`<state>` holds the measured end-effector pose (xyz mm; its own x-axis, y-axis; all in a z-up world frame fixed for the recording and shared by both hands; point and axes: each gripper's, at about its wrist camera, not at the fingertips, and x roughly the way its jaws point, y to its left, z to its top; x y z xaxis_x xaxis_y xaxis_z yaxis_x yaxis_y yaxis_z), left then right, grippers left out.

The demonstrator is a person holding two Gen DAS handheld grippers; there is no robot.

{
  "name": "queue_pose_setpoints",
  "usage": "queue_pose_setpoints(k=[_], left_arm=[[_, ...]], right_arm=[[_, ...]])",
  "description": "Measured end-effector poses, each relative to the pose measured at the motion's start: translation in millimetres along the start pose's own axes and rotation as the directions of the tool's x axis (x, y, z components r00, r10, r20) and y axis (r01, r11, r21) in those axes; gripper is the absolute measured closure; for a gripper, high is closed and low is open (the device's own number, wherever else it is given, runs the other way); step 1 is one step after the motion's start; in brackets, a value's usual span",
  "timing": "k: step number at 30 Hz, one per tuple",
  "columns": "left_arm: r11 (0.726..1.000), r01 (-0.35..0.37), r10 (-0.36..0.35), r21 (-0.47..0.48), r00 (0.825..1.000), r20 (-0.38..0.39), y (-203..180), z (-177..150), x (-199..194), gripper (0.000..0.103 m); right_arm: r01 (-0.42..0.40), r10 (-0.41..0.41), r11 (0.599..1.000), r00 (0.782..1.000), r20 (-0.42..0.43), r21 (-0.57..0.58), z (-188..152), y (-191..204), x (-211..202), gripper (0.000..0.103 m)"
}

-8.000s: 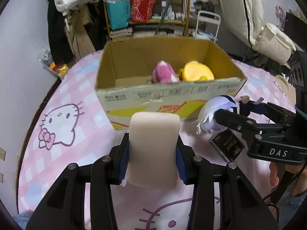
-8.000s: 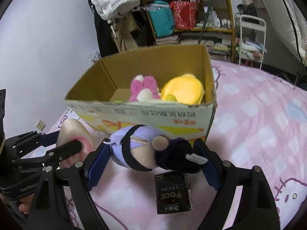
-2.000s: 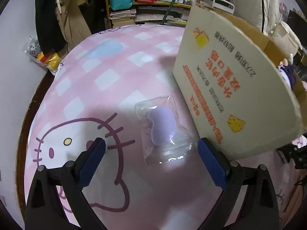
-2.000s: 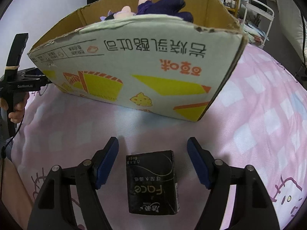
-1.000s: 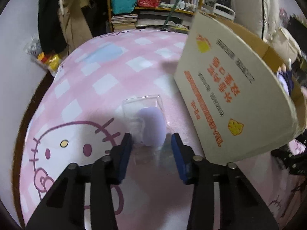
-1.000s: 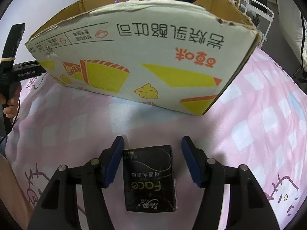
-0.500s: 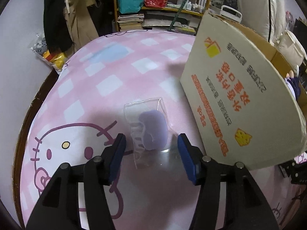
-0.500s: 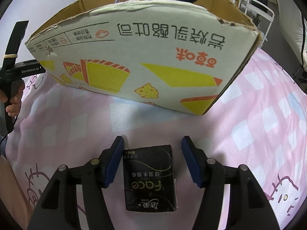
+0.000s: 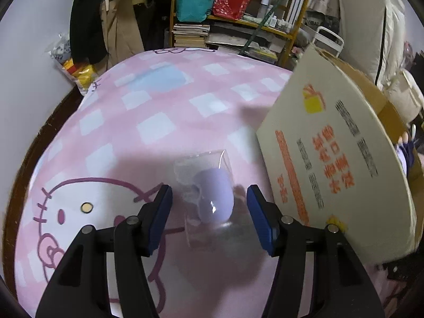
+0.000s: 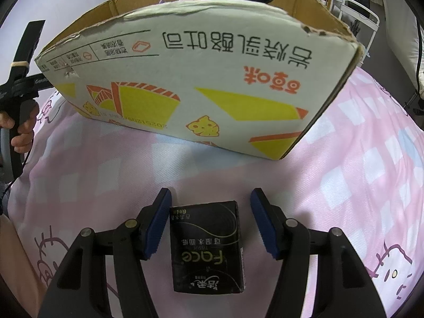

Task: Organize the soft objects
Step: 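Close the left tool on the clear bag while the right tool grasps the black tissue box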

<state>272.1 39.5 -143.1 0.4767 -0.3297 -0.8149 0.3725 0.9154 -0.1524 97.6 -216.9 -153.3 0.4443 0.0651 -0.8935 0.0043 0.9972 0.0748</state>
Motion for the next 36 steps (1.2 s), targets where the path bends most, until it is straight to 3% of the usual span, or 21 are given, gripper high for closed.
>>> queue_pose_setpoints(k=[6,7,13,21,25,30,33,36], left_arm=[[1.0,-0.031,0.031,-0.001,0.999,-0.028,-3.1,0.3,10.9,0.05],[0.999,-0.038,0.038,0.006,0.999,-0.032,-4.7,-0.2,11.2,0.058],[0.999,-0.034,0.036,0.037,0.999,-0.036,-8.3,-6.2,5.0,0.061],[0.997,-0.072,0.073,0.032,0.997,-0.02,-7.3,-13.9,-10.9,0.064],[0.996,-0.092,0.092,0.013,0.996,-0.004,-3.3,-15.6,-21.2,0.065],[0.994,-0.107,0.106,0.024,0.994,0.023,-4.4,-15.0,-36.0,0.065],[0.993,-0.116,0.115,0.026,0.993,0.039,-7.1,-16.9,-45.1,0.065],[0.991,-0.128,0.126,0.03,0.99,0.068,-12.2,-19.8,-58.4,0.065]], right_arm=[[-0.005,0.005,1.0,1.0,0.002,0.003,-1.1,-1.4,-1.1,0.038],[-0.004,0.004,1.0,1.0,0.002,0.002,-1.3,-1.1,-1.1,0.038],[0.013,-0.013,1.0,1.0,-0.004,-0.003,-5.5,3.4,-1.5,0.038],[-0.026,0.025,0.999,1.0,0.01,0.047,-13.0,4.7,-8.5,0.038],[-0.019,0.019,0.998,1.0,0.004,0.057,-17.1,-8.2,-10.6,0.052],[-0.024,0.024,0.998,1.0,-0.002,0.062,-21.4,-13.0,-11.8,0.053],[-0.016,0.014,0.998,1.0,0.027,0.057,-22.9,-11.7,-16.1,0.053],[-0.013,0.006,0.998,0.994,0.111,0.061,-24.5,-14.5,-34.5,0.053]])
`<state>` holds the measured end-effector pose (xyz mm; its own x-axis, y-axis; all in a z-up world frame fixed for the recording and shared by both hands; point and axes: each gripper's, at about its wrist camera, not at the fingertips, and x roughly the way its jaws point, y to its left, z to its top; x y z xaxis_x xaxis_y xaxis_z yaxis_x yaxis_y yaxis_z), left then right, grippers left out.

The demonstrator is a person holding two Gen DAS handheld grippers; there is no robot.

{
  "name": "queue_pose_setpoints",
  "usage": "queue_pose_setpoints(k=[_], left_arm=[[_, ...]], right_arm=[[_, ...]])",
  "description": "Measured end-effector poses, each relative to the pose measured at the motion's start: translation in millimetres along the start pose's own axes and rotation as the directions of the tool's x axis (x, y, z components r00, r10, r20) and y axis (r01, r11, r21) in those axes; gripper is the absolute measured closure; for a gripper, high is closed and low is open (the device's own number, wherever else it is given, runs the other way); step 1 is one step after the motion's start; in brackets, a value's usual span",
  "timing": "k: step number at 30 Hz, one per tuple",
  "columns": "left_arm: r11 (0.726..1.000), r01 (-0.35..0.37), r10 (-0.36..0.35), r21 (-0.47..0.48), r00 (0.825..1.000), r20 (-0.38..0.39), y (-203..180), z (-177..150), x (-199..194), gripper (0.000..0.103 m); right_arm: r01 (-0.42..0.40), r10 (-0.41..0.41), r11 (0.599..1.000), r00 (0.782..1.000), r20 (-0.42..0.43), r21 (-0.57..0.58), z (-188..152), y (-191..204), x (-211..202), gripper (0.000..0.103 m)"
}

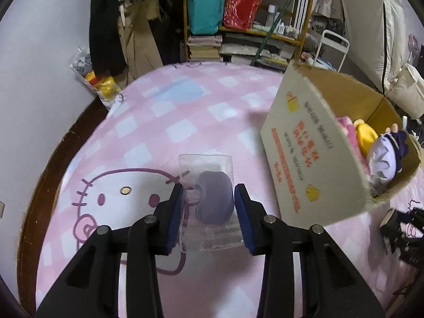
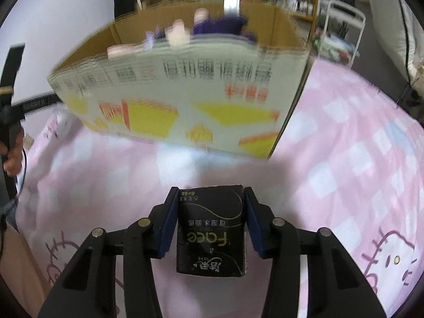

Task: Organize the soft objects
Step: 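Close the left tool on the clear bag while the right tool grasps the black tissue box, then lift the bag and tissue box over the cardboard box with both tools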

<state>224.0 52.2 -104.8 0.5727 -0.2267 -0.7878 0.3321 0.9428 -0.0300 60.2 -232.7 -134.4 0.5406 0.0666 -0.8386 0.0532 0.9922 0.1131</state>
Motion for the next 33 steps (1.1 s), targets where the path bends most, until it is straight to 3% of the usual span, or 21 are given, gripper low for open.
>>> queue_pose_setpoints(k=[4,8,13,19,28,33], left_arm=[[1.0,-0.025,0.024,0.004,0.998,0.06,-4.8,-1.7,-28.0,0.066],[0.999,-0.038,0.039,-0.007,0.988,0.152,-13.2,1.0,-62.7,0.066],[0.999,-0.044,0.043,-0.002,0.958,0.283,-29.1,9.3,-111.1,0.066],[0.999,-0.046,0.035,0.017,0.914,0.404,-51.0,26.0,-163.6,0.066],[0.992,-0.066,0.003,0.104,0.858,0.513,-94.7,50.3,-203.8,0.066],[0.991,-0.066,-0.012,0.12,0.831,0.556,-109.1,65.3,-210.1,0.065]], right_arm=[[0.002,-0.001,1.0,0.99,0.141,-0.005,3.4,-1.6,-29.8,0.053],[0.008,-0.004,1.0,0.967,0.255,-0.017,6.6,0.0,-55.8,0.053],[0.027,-0.015,0.999,0.931,0.365,-0.026,28.3,14.8,-77.6,0.053],[0.062,-0.046,0.998,0.859,0.51,-0.015,42.5,19.9,-114.3,0.053],[0.072,-0.04,0.997,0.794,0.607,-0.029,84.5,19.4,-138.8,0.053],[0.071,-0.021,0.996,0.768,0.64,-0.052,109.6,16.2,-143.7,0.053]])
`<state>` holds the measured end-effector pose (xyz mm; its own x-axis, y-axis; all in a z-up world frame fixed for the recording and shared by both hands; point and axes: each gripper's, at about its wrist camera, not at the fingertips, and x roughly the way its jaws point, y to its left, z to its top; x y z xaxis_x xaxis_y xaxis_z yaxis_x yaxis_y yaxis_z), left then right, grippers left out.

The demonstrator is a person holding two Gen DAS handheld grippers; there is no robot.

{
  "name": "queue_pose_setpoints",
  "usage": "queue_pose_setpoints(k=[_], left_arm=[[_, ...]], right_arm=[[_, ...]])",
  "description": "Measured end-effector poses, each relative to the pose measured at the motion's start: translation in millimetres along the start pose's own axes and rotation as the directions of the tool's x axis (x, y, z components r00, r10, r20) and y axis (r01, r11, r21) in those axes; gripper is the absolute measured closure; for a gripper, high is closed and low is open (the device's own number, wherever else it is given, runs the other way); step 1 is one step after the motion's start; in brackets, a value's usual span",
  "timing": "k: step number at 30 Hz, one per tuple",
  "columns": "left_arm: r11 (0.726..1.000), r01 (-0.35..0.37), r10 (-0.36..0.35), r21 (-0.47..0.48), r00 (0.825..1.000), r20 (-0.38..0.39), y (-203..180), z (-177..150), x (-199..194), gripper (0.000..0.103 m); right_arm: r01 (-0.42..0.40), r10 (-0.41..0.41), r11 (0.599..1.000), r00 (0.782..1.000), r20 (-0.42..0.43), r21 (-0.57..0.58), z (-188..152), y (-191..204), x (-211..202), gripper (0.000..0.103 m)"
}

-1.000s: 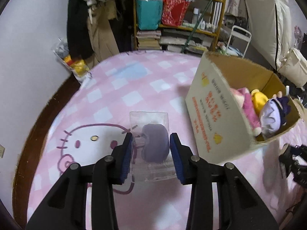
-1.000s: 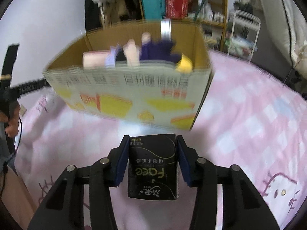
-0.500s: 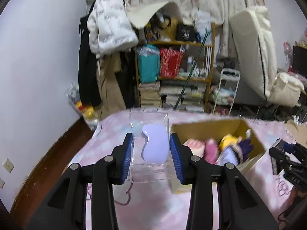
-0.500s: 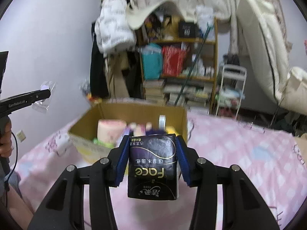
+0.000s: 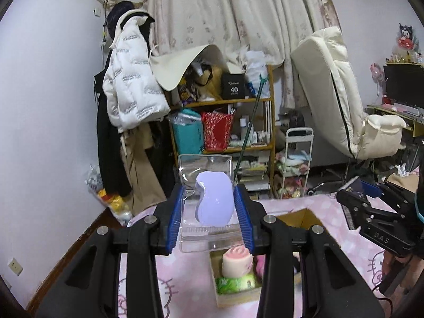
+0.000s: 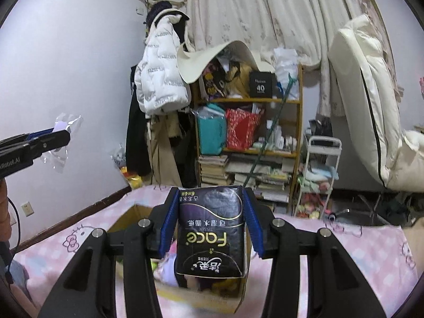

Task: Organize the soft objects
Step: 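Lift the bag and tissue box over the cardboard box with both tools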

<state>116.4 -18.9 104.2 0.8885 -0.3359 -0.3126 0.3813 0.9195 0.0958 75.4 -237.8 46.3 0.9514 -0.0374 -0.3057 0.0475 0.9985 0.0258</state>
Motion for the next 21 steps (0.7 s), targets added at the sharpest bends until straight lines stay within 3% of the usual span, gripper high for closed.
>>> queue_pose_setpoints(k=[6,10,14,21], left_arm=[[1.0,0.02,-0.02,0.0,1.0,0.014,-7.5,-9.5,19.9,0.065],[0.999,0.034,-0.034,0.002,0.999,-0.04,-8.0,-28.1,39.8,0.065],[0.999,0.043,-0.046,-0.031,0.994,-0.098,-2.8,-48.9,61.2,0.065],[0.995,0.067,-0.08,-0.07,0.975,-0.208,0.9,-78.1,95.4,0.065]], right_arm=[[-0.026,0.027,0.999,1.0,0.015,-0.039,10.5,4.6,18.7,0.053],[-0.055,0.055,0.997,0.998,-0.002,-0.056,3.5,9.2,36.0,0.053],[-0.107,0.106,0.994,0.991,-0.083,-0.012,-15.3,11.6,65.0,0.053],[-0.132,0.126,0.991,0.978,-0.167,-0.029,-40.5,16.5,90.9,0.053]])
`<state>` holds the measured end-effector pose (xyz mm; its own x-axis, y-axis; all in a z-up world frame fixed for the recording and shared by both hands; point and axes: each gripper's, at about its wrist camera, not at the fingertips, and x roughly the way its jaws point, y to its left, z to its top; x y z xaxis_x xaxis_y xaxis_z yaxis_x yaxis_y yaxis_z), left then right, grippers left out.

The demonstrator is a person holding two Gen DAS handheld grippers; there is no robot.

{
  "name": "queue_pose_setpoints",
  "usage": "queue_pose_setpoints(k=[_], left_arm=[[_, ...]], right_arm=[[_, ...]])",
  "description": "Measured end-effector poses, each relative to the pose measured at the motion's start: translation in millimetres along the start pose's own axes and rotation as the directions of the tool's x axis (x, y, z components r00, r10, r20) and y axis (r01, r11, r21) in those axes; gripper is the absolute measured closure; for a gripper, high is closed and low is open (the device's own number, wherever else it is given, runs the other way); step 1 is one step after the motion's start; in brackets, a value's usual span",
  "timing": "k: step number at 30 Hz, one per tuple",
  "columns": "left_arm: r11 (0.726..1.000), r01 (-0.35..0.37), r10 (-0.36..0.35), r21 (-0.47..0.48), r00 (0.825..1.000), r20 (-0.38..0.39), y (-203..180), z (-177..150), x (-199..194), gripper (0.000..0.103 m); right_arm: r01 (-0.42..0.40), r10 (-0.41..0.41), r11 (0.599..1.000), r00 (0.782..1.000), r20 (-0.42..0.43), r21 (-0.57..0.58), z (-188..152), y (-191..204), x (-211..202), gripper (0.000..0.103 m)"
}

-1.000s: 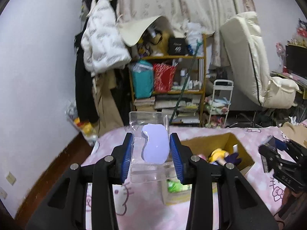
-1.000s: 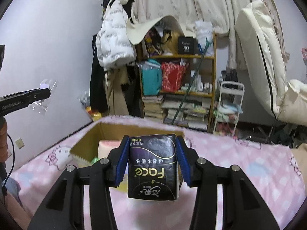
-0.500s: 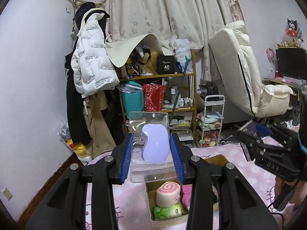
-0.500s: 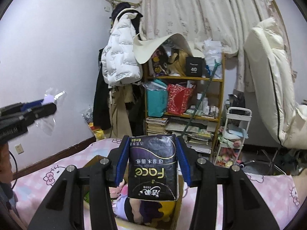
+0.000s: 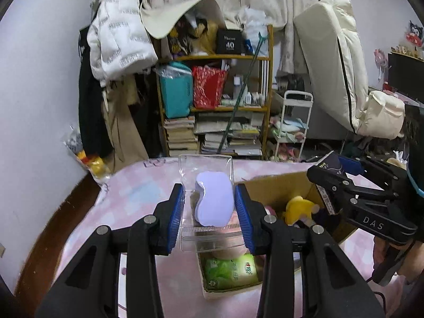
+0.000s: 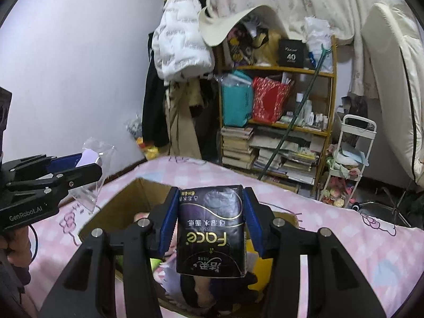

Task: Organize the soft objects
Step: 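Lift the bag and tissue box over the cardboard box with both tools, then open both tools to release the bag and tissue box into the box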

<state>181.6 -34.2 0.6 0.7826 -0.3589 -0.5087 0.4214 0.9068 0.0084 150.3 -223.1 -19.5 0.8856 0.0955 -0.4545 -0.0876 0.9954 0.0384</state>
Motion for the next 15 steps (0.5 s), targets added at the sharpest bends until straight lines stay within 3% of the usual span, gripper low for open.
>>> queue_pose_setpoints(k=[4,6,7,10,12,15], left_arm=[[0.998,0.052,-0.053,-0.028,0.998,-0.032,-0.1,-8.6,13.1,0.064],[0.999,0.053,-0.052,0.001,0.998,-0.033,-4.1,-12.1,15.4,0.064],[0.999,0.039,-0.039,0.02,0.999,-0.034,-6.9,-13.6,16.4,0.064],[0.999,-0.007,0.008,0.043,0.999,-0.037,-11.0,-15.6,15.5,0.05],[0.999,-0.018,0.019,0.038,0.999,-0.032,-11.1,-16.4,11.4,0.049],[0.998,-0.045,0.046,0.033,0.999,-0.029,-9.1,-18.0,1.1,0.046]], right_arm=[[-0.003,0.003,1.0,1.0,-0.022,0.018,-3.9,-6.9,5.8,0.052],[-0.012,0.013,0.999,0.999,-0.03,0.031,-5.3,-9.8,5.6,0.052],[-0.012,0.014,0.999,0.999,-0.033,0.034,-5.6,-10.4,5.3,0.048],[-0.007,0.008,0.999,1.0,-0.021,0.032,-5.3,-11.2,-1.3,0.034],[-0.007,0.008,0.999,1.0,-0.014,0.037,-4.0,-12.3,-6.7,0.034],[-0.001,0.001,0.999,1.0,-0.008,0.045,-1.5,-14.2,-15.7,0.021]])
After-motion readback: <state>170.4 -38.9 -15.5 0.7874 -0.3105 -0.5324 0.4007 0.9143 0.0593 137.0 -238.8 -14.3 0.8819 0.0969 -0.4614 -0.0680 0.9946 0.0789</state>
